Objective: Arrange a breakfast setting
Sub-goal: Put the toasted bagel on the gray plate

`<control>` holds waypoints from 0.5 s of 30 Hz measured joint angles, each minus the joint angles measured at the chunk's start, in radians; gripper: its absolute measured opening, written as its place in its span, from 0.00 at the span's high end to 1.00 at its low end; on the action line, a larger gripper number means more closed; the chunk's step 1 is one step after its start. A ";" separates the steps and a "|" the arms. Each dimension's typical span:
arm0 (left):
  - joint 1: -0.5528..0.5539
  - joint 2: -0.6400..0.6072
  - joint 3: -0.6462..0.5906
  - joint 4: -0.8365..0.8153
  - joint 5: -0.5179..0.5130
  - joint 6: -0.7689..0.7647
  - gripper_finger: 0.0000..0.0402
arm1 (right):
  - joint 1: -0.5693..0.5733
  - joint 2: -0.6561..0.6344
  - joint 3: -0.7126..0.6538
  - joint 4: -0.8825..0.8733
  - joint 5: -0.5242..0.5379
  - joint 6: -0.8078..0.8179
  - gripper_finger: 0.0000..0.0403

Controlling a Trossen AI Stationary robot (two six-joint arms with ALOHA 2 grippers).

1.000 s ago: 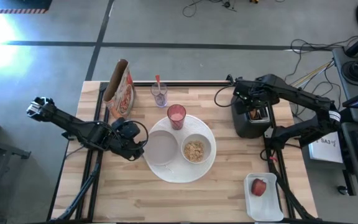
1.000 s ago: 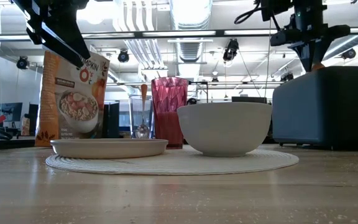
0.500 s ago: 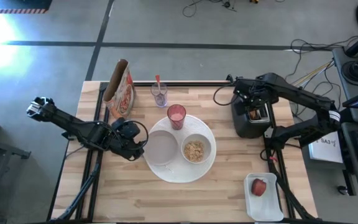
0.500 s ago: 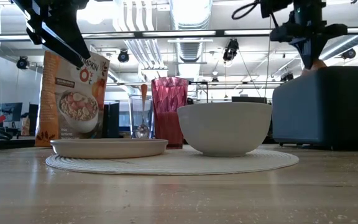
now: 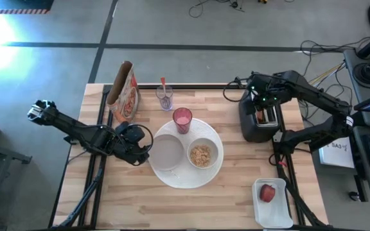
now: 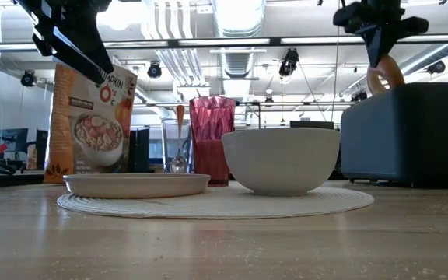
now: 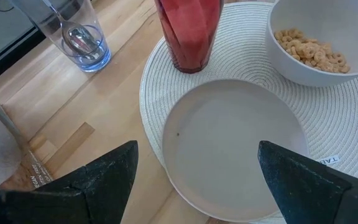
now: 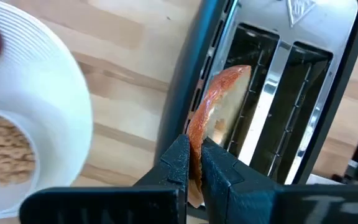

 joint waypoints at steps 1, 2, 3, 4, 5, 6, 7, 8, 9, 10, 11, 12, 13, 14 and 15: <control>0.000 0.000 0.000 0.000 0.000 0.000 0.22 | 0.000 -0.002 0.013 0.001 -0.002 -0.002 0.97; 0.000 0.000 0.000 0.000 0.000 0.000 0.22 | 0.000 -0.003 0.026 0.001 -0.003 -0.002 0.97; 0.000 0.000 0.000 0.000 0.000 0.000 0.22 | 0.000 -0.005 0.040 0.001 -0.004 -0.004 0.97; 0.000 0.000 0.000 0.001 0.000 0.000 0.22 | 0.000 -0.007 0.055 0.002 -0.004 -0.008 0.97; 0.000 0.000 0.000 0.001 0.000 0.000 0.22 | 0.000 -0.008 0.072 0.002 -0.005 -0.013 0.97; 0.000 0.000 0.000 0.002 0.000 0.000 0.22 | 0.000 -0.009 0.090 0.004 -0.009 -0.015 0.97; 0.000 0.000 0.000 0.003 0.000 0.000 0.22 | 0.000 -0.010 0.108 0.004 -0.016 -0.016 0.97; 0.000 0.000 0.000 0.003 0.000 -0.002 0.22 | 0.000 -0.011 0.128 0.004 -0.025 -0.023 0.97; 0.000 0.000 0.000 0.003 0.001 -0.003 0.22 | 0.000 -0.011 0.146 0.005 -0.030 -0.031 0.97; 0.000 0.000 0.000 0.004 0.001 -0.004 0.22 | 0.000 -0.011 0.164 0.005 -0.039 -0.042 0.97; 0.000 0.000 0.000 0.004 0.001 -0.005 0.22 | 0.000 -0.011 0.180 0.004 -0.059 -0.054 0.97; 0.000 0.000 0.000 0.004 0.001 -0.006 0.22 | 0.000 -0.010 0.192 0.006 -0.079 -0.060 0.97; 0.000 0.000 0.000 0.005 0.001 -0.006 0.22 | 0.000 -0.010 0.200 0.013 -0.096 -0.068 0.97; 0.000 0.000 0.000 0.007 0.001 -0.007 0.22 | 0.002 -0.010 0.205 0.023 -0.111 -0.077 0.97; 0.000 0.000 0.000 0.009 0.000 -0.008 0.22 | 0.007 -0.010 0.205 0.040 -0.127 -0.088 0.97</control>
